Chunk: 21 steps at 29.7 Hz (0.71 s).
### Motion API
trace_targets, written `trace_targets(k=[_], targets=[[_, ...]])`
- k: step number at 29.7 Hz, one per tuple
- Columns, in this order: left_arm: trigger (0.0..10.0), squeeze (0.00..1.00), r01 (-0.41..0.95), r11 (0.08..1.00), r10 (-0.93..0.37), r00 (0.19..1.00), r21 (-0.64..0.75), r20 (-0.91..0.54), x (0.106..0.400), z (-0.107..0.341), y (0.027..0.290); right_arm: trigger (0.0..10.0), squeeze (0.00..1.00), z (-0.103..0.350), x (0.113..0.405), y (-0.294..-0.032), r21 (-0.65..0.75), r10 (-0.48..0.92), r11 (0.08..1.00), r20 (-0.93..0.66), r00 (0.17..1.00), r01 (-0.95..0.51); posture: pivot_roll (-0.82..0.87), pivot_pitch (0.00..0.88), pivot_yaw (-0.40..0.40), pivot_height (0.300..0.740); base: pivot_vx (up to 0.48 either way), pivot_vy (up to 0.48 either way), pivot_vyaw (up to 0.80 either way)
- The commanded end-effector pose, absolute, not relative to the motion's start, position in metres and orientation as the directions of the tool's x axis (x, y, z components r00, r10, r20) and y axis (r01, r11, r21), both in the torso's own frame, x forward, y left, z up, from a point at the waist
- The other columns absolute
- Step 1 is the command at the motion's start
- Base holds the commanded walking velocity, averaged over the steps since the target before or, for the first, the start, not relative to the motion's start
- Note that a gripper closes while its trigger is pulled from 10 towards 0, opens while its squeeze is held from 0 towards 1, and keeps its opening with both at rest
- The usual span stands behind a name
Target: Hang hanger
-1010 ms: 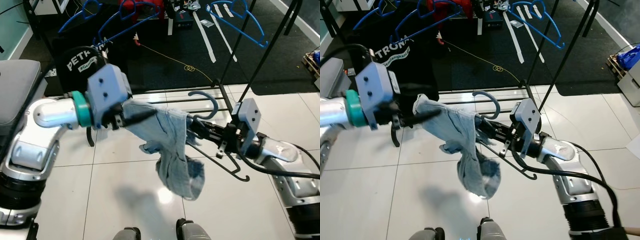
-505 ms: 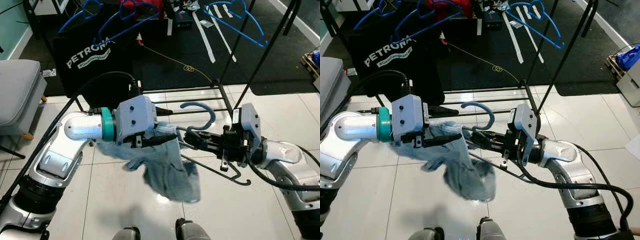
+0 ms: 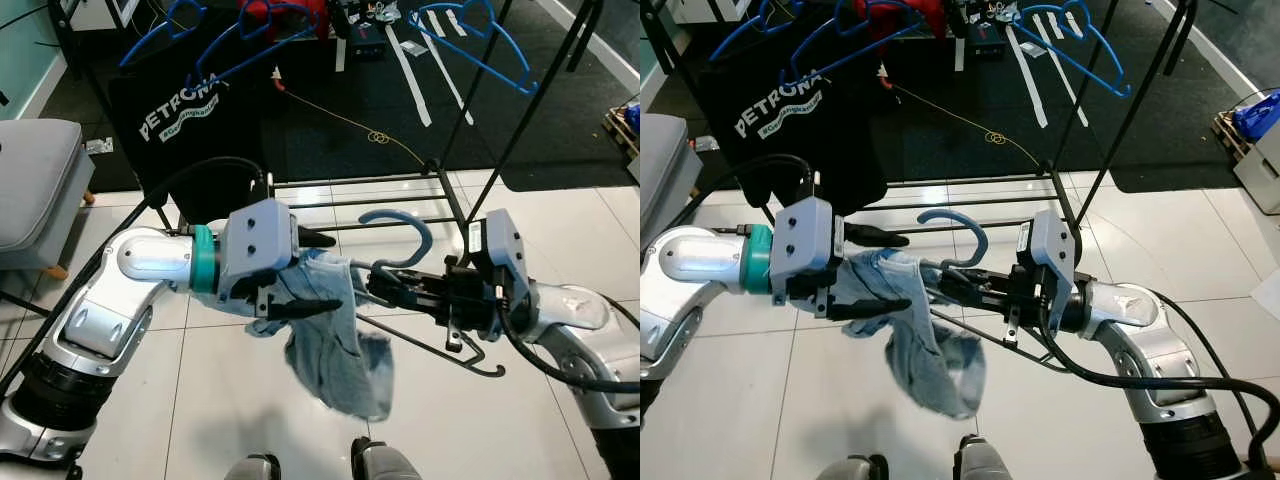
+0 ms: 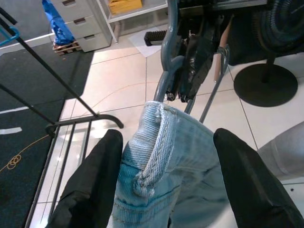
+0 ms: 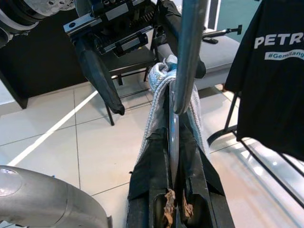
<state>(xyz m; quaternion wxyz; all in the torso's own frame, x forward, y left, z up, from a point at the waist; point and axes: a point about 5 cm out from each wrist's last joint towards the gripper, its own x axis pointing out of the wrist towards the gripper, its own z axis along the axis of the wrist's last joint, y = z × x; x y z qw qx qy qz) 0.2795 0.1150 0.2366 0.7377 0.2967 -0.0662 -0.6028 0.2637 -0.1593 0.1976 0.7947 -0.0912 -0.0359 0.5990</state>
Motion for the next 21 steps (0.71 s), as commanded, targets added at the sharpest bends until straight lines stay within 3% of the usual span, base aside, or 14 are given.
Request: trace_targets(k=[1,8,21], targets=[[10.0,0.0,0.862,0.069,-0.924,0.245,0.502,-0.293,0.278,0.228,0.114,10.0,0.0,0.202,0.259,-0.156,-0.189,0.971,0.228,-0.026,0.237,-0.955,-0.05,0.09,0.058,0.74,0.0,0.0,0.0],[10.0,0.0,0.866,0.062,-0.92,0.242,0.497,-0.307,0.285,0.22,0.109,10.0,0.0,0.2,0.253,-0.155,-0.16,0.978,0.187,-0.061,0.198,-0.969,-0.05,0.095,0.058,0.74,0.0,0.0,0.0],[10.0,0.0,0.865,0.103,-0.924,0.266,0.491,-0.276,0.292,0.227,0.116,10.0,0.0,0.202,0.252,-0.161,-0.176,0.972,0.216,-0.052,0.229,-0.96,-0.06,0.1,0.057,0.74,0.0,0.0,0.0]])
